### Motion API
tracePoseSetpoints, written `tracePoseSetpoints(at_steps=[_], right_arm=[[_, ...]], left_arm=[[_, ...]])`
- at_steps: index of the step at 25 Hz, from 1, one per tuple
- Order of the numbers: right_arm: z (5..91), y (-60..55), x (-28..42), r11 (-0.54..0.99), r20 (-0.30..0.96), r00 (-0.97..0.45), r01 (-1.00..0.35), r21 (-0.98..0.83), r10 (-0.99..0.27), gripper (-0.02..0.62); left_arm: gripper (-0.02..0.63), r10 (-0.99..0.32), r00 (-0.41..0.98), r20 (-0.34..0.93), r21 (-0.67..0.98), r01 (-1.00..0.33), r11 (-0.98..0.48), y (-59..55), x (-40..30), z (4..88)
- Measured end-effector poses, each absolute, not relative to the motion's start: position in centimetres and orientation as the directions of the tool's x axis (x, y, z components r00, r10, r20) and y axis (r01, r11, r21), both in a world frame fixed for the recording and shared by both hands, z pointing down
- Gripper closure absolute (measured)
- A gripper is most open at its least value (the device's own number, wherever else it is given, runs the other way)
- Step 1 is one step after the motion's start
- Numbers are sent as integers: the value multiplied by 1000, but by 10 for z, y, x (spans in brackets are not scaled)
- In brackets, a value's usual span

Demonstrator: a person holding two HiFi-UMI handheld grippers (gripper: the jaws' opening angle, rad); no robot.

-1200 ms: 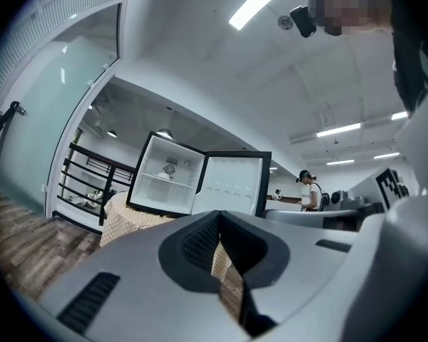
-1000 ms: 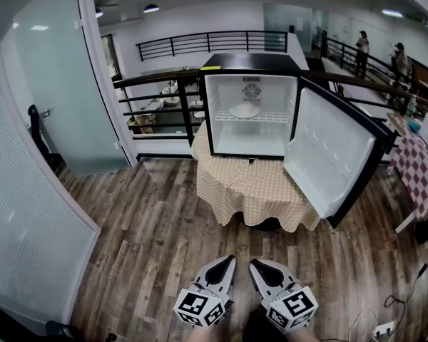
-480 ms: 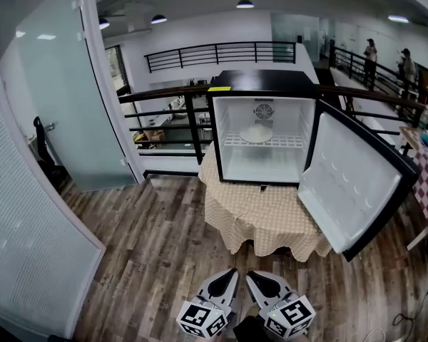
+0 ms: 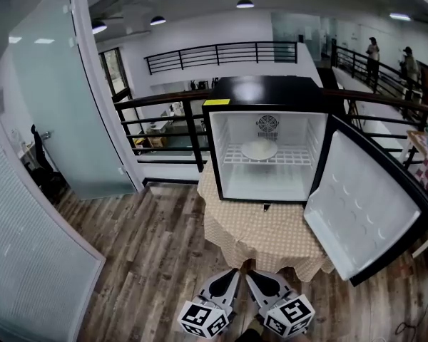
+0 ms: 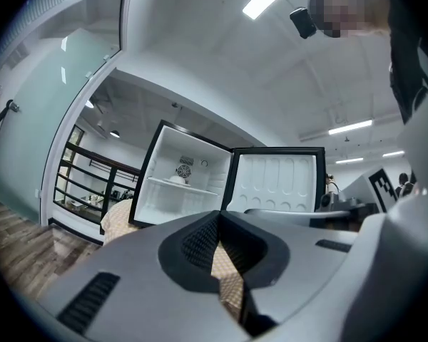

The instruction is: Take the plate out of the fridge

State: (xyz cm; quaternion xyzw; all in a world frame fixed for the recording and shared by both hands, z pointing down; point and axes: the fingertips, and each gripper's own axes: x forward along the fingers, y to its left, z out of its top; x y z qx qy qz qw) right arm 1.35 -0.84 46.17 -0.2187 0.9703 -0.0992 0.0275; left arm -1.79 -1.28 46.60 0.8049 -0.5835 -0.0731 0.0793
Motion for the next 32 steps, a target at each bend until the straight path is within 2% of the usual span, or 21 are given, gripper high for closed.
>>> tracePoseSetpoints(at_steps=[15, 32], right_arm=[[462, -124, -5, 878, -19, -893, -439, -192, -450, 554], [474, -178, -5, 831, 12, -861, -495, -253, -509, 554]], left_arm=[[597, -938, 347, -28, 212, -915, -344, -133, -33, 470], [597, -923, 383, -36, 243, -892, -380, -190, -33, 479]])
